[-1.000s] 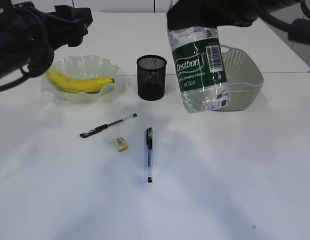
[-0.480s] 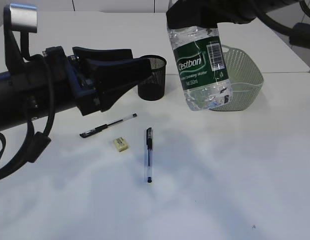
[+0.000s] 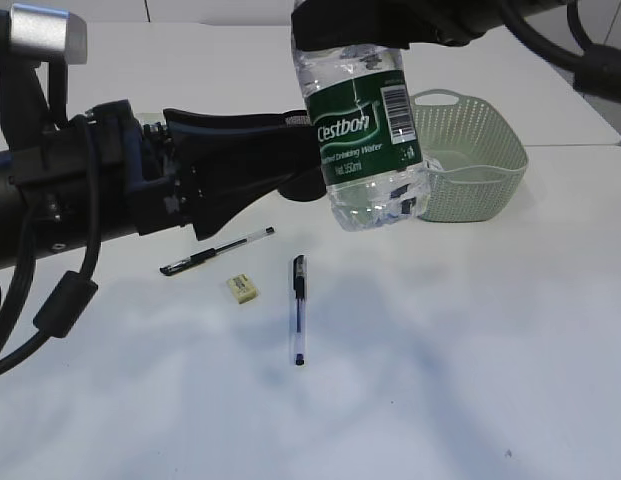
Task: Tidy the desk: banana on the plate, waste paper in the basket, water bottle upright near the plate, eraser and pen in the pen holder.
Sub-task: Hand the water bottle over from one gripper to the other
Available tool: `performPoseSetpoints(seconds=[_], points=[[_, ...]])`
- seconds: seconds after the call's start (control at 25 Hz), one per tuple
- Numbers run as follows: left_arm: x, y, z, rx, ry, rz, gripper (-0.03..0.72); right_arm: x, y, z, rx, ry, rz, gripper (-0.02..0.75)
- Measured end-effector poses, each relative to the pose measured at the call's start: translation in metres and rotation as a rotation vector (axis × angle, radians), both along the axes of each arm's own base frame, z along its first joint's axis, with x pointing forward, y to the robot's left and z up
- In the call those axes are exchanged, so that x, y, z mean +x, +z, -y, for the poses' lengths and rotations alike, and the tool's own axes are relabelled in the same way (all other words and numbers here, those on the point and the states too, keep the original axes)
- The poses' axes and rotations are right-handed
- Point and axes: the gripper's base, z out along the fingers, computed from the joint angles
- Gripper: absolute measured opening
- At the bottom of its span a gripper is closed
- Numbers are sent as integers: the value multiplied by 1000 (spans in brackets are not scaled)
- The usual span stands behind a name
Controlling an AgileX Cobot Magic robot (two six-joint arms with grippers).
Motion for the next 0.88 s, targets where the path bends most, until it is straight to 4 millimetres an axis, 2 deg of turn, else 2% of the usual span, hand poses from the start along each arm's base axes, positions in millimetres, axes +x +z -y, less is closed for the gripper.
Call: performPoseSetpoints(seconds=[0.12,0.52,0.88], points=[[0,0,0,-14,-5,-38,579,-3,1,-3,7,55,16,375],[0,0,0,-46,-16,-125,623,-10,6,-10,46,182,66,375],[-2,1,0,-55,-35,-123,633,-16,8,-15,50,295,107,375]])
